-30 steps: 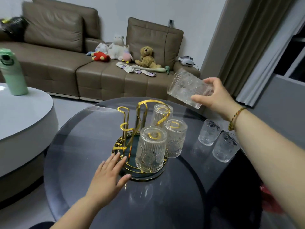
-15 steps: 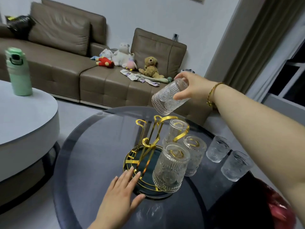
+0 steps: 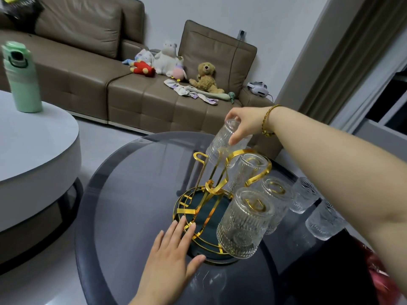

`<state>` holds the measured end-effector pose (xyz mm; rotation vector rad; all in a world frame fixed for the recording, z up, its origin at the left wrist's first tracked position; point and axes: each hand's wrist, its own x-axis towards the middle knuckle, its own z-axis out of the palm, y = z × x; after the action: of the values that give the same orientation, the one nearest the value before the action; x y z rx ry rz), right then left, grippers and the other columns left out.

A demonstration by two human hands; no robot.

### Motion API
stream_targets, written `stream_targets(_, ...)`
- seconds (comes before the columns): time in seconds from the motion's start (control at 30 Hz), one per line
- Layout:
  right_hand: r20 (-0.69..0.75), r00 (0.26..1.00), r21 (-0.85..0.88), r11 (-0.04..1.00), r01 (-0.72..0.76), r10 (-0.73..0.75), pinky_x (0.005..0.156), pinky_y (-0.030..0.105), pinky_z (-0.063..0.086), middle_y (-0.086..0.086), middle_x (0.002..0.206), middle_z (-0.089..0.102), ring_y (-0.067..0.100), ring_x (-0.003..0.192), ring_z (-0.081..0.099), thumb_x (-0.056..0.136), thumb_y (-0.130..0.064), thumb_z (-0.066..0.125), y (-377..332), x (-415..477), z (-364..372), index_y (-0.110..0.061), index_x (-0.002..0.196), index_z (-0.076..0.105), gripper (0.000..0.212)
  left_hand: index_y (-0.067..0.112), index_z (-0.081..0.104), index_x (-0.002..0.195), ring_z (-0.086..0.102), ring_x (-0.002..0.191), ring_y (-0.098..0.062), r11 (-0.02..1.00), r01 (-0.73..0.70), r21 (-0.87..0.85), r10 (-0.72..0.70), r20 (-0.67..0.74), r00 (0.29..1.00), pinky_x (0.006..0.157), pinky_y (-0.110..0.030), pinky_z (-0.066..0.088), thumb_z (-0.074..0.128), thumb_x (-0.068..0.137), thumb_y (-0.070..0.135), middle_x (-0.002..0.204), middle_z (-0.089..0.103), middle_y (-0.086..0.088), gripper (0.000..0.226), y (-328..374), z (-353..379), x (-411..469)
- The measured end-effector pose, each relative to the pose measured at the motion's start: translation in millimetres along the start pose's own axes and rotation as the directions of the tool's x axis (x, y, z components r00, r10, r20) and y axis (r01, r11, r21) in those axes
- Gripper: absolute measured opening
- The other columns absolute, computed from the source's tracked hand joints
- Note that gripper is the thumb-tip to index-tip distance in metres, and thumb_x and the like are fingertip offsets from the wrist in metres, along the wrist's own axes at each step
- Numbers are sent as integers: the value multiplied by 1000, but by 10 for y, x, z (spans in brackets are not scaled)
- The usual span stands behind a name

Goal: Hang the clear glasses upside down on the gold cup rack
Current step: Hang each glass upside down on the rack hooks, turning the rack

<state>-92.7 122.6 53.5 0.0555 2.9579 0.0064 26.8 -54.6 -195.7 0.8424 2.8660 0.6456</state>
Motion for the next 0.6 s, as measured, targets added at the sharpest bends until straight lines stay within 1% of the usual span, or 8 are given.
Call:
stream_targets(0.07,60,998,-22,1000,-6,8,92,31,38,7,137,38,22,120,40,66,-32,73,-23,50,57,-19,128,33,75,39,-30,117,-25,127,-6,1000,12,12,-12,43,999,113,-33,-7,-42,27,75,134,-33,11,97,-9,10,24)
stream_targets(0.13,99,995,-53,999,-8,13,88,31,39,6,136,39,19,112,42,65,-33,73,-75,111,107,-20,127,33,75,38,-32,115,-22,133,-10,1000,14,-9,-14,61,998,114,-34,-6,-35,34,77,136,-33,10,90,-20,21,51)
stream_targets(0.2,133,991,-80,997,-5,16,85,32,41,6,135,40,17,104,43,65,-33,73,-132,155,157,-20,127,33,75,36,-33,116,-17,137,-12,1000,3,-1,-3,74,997,114,-35,-5,-32,32,79,132,-35,11,95,-25,34,70)
stream_targets(0.27,170,985,-109,994,-3,21,85,33,43,6,135,40,19,105,45,68,-32,71,-172,197,211,-19,128,31,74,35,-33,117,-17,138,-13,1000,6,-2,-6,67,998,114,-35,-5,-28,36,80,128,-36,12,93,-43,55,92)
stream_targets(0.33,199,980,-140,990,4,24,83,31,41,7,137,39,21,110,46,69,-32,70,-200,208,273,-19,129,30,74,34,-33,118,-18,137,-12,1000,-6,-5,7,40,999,114,-35,-5,-21,55,80,129,-36,13,79,-60,80,106)
stream_targets(0.4,210,977,-154,988,6,27,83,30,39,7,140,36,24,118,43,69,-31,70,-218,210,318,-18,130,29,75,38,-31,118,-18,137,-11,1000,0,-16,0,20,1000,114,-35,-6,9,81,69,133,-35,12,62,-67,101,116)
stream_targets(0.47,214,976,-154,988,0,34,87,32,39,7,141,36,26,122,40,69,-30,70,-229,206,349,-17,130,28,75,42,-31,114,-21,133,-8,1000,-10,-28,10,11,1000,114,-34,-7,20,86,63,131,-36,12,62,-65,100,102)
stream_targets(0.6,211,977,-145,989,-8,39,82,31,37,8,135,42,26,118,42,68,-29,71,-237,199,368,-17,129,28,76,42,-32,112,-26,125,-4,999,-16,-37,16,-7,1000,113,-34,-8,20,87,62,129,-37,12,62,-60,103,79)
